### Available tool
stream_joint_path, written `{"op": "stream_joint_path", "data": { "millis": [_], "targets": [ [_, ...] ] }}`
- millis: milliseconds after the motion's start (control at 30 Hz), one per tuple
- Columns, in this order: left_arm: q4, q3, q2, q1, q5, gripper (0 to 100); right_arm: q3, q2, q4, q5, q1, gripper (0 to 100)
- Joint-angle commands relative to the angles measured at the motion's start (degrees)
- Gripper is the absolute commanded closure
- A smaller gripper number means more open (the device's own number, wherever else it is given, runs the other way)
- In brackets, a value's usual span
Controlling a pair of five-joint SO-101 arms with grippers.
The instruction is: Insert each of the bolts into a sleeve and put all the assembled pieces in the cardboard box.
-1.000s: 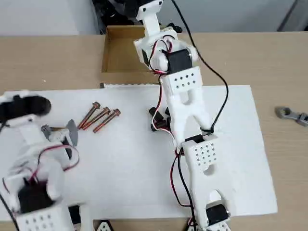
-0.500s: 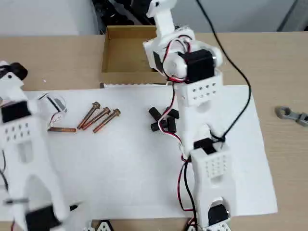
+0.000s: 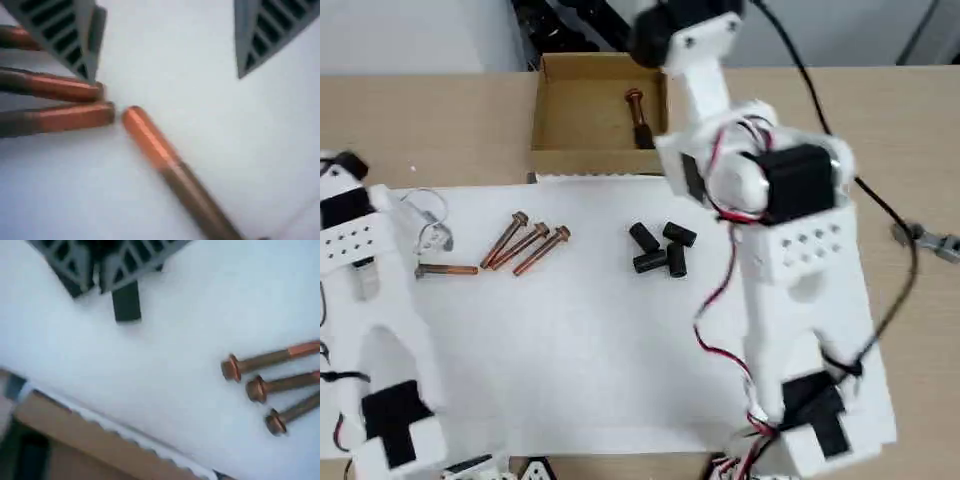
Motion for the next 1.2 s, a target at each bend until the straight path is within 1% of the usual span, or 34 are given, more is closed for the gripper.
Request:
{"op": "stream_joint_path", "data": {
  "millis": [0, 200, 267, 367, 467, 767, 967, 1167],
  "targets": [
    [0.97, -2.77, 1.76, -2.20, 0.70, 83, 6.95, -5.49, -0.84, 0.62, 3.12, 99.7],
    [3.25, -5.67, 4.75, -3.52, 0.79, 83, 14.24, -8.31, -0.84, 0.62, 3.30, 99.7],
    [3.43, -7.08, 5.45, -3.43, 2.29, 83, 15.91, -8.48, -0.84, 0.62, 3.30, 99.7],
    [2.99, -7.43, 5.63, -3.34, 3.87, 83, 17.49, -8.48, -0.92, 1.32, 3.30, 99.7],
    [2.81, -7.43, 5.71, -3.34, 3.96, 83, 17.76, -8.13, -0.92, 2.64, 3.30, 99.7],
    [-1.32, -8.66, 16.79, -3.34, 5.27, 83, 17.85, -8.04, -1.63, 2.73, 3.38, 99.7],
    [-7.56, -8.84, 18.02, -3.08, 8.35, 83, 17.85, -8.04, -1.63, 4.31, 3.47, 99.7],
    [-8.97, -8.84, 18.64, -2.90, 9.32, 83, 17.85, -8.04, -1.54, 4.31, 3.30, 99.7]
  ]
}}
